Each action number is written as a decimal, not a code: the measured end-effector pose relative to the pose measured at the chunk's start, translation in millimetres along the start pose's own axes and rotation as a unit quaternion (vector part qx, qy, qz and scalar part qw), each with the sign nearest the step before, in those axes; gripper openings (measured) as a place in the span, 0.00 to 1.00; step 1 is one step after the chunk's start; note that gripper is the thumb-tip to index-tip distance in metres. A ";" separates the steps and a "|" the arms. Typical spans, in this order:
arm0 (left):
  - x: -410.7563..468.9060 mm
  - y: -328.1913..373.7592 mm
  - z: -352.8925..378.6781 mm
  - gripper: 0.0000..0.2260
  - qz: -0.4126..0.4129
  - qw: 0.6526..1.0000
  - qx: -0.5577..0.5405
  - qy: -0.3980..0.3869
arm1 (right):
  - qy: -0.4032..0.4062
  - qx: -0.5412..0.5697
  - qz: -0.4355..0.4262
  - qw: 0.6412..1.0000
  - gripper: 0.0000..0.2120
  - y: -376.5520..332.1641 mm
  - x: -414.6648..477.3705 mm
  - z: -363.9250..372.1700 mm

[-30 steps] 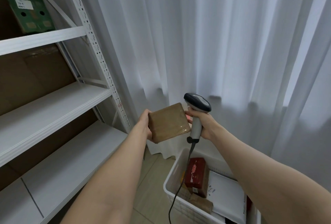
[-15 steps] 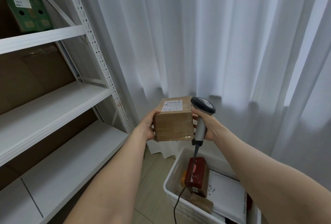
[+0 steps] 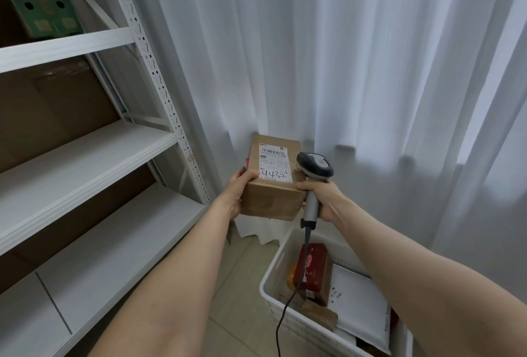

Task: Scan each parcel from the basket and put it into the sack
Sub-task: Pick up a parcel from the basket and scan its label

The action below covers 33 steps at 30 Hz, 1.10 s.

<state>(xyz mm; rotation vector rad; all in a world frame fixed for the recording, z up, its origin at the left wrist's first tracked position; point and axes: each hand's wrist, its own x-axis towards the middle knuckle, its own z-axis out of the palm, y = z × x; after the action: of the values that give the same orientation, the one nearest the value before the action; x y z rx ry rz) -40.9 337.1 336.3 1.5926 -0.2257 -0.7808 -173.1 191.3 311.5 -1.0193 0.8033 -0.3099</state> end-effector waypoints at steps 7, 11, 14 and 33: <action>3.9 -7.9 -20.4 0.29 -0.128 0.991 0.024 -0.014 | 0.002 -0.066 -0.031 0.997 0.11 -1.9 -1.2 4.6; 1.3 -11.3 -18.3 0.23 -0.089 0.996 0.009 -0.016 | 0.030 -0.070 -0.050 0.996 0.10 5.0 -0.5 7.2; 7.6 -23.4 -15.7 0.29 -0.031 1.000 -0.006 0.002 | 0.052 -0.056 -0.052 0.996 0.07 7.9 -4.2 13.0; 7.9 -52.5 -37.8 0.32 -0.033 0.998 -0.060 -0.004 | -0.081 -0.149 -0.005 0.986 0.11 -6.6 -49.0 39.4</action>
<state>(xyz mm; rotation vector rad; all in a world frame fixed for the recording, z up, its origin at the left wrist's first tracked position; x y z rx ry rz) -27.7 373.3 283.8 1.4908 -0.1306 -0.8357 -177.2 241.2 350.0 -1.3113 0.7099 -0.1147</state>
